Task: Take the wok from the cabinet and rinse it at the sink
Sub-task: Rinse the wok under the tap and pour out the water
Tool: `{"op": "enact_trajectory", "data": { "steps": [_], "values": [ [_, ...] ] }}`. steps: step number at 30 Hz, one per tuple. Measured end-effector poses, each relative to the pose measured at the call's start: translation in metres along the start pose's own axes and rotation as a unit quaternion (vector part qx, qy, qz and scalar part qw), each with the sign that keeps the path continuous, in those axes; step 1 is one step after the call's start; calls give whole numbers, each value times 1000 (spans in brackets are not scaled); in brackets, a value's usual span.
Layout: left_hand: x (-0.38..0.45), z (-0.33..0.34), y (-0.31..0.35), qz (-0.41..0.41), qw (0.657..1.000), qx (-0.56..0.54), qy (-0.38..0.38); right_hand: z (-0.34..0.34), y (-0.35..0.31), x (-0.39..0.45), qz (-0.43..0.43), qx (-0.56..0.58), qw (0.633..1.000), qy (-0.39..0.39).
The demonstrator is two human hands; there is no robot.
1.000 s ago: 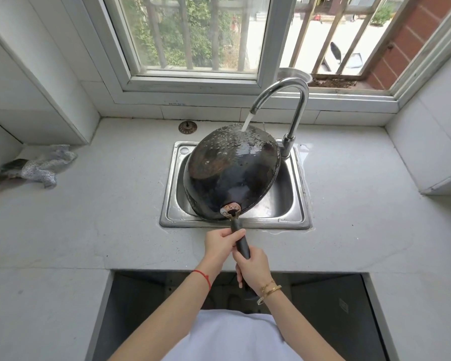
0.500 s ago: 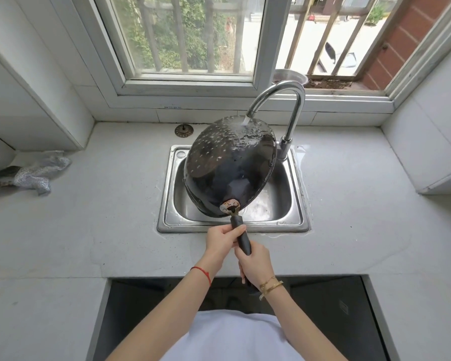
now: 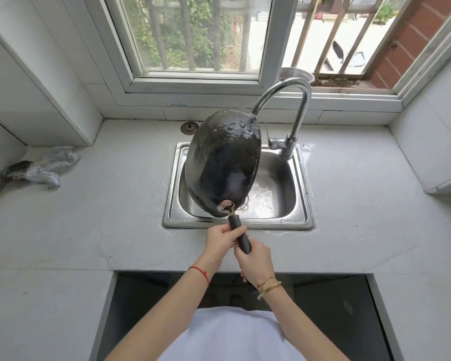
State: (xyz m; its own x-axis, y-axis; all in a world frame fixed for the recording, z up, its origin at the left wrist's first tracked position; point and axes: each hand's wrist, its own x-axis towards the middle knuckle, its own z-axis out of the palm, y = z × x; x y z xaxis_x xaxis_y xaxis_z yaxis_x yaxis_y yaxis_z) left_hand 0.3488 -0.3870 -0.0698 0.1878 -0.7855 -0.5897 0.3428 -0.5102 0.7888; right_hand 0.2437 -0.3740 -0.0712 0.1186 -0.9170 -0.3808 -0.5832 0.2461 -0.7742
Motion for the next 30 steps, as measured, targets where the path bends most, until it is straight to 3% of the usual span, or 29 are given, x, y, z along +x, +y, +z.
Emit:
{"op": "enact_trajectory", "data": {
  "steps": [11, 19, 26, 30],
  "values": [
    [-5, 0, 4, -3, 998, -37, -51, -4, -5, -5, 53, 37, 997, 36],
    [-6, 0, 11, 5, 992, -58, -108, -10, -11, -9, 83, 137, 987, 31],
    [-9, 8, 15, 4, 984, -76, -159, -19, -10, -8, 79, 123, 987, 73],
    [-9, 8, 13, -6, 983, -74, -167, -24, -10, -7, 116, 189, 975, 27]
  ]
}}
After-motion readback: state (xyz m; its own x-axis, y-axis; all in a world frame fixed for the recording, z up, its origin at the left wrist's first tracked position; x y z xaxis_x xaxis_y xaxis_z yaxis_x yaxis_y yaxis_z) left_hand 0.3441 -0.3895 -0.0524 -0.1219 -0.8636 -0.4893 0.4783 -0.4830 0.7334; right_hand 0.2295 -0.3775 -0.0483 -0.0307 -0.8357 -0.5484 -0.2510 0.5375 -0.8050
